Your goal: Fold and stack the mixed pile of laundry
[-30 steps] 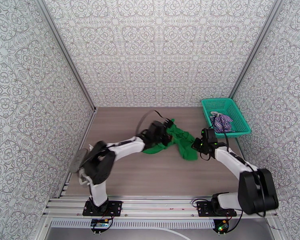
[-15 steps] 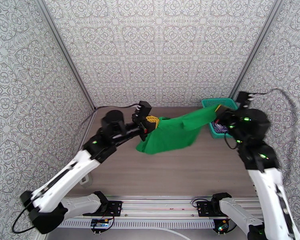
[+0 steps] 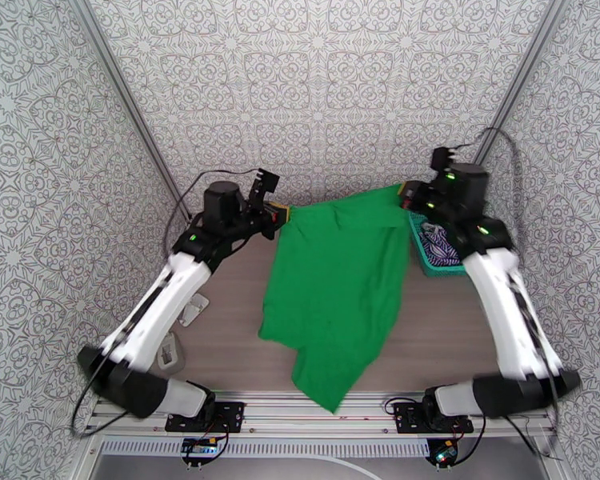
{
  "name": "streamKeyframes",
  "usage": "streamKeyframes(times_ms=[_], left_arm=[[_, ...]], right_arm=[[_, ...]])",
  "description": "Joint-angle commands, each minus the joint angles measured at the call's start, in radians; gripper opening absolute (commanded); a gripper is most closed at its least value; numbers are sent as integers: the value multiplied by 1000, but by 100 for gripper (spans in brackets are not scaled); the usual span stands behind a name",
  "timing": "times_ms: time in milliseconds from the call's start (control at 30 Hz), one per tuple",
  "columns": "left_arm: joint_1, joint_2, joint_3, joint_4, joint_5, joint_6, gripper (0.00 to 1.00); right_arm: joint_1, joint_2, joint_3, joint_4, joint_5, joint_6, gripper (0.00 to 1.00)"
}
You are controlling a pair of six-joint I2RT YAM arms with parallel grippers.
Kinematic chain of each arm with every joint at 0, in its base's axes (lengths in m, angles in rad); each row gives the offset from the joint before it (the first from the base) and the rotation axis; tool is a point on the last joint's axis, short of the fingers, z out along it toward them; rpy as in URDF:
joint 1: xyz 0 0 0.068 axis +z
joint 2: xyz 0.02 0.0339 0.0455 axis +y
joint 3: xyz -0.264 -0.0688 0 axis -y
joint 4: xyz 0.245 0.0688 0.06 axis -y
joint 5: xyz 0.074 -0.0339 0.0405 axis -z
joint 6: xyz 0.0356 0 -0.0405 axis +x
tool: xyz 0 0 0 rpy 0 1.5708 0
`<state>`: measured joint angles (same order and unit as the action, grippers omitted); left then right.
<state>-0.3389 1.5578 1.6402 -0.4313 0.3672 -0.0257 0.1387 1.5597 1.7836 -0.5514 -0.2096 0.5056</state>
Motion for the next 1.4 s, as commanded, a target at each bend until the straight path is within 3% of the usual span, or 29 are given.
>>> streamKeyframes(times_ms=[0,133,233,267,333,400,567,700,833,967,1067,1167,1267,1367], left_arm=[[7,-6,215,45,-27,29,0],[-24,-53,293,33,-83,107,0],[-81,-136,208,5,-161,163,0],[-105,-170,152,3,-195,174,6],[-171,-261,-20,18,-296,169,22],[-237,-349,-218,51,-407,83,37],[-354,-525,-737,150,-388,-213,76],[-386,-524,-960,200,-364,-425,79],[-283,-443,-1008,210,-300,-551,76],[-169,-359,-971,201,-267,-585,76],[-53,-285,-933,190,-220,-565,79],[61,-164,-852,146,-198,-506,72],[98,-49,-755,76,-265,-443,67],[103,65,-694,90,-267,-403,74]], right_arm=[[-5,26,173,166,-72,58,0],[-4,29,297,179,-126,79,0],[-4,-35,256,151,-152,65,0],[-4,-65,216,140,-151,56,0],[-3,-149,91,104,-137,21,0],[-4,-241,-75,76,-116,-4,0],[-4,-449,-582,-40,-20,-65,0],[-4,-514,-930,-71,40,-53,0],[-4,-503,-1083,-51,90,-11,0],[-4,-480,-1082,-40,121,-9,0],[-4,-457,-1043,-60,146,-33,0],[-4,-438,-1017,-68,163,-51,0],[-4,-428,-1000,-89,186,-59,0],[-5,-439,-1007,-100,225,-55,0]])
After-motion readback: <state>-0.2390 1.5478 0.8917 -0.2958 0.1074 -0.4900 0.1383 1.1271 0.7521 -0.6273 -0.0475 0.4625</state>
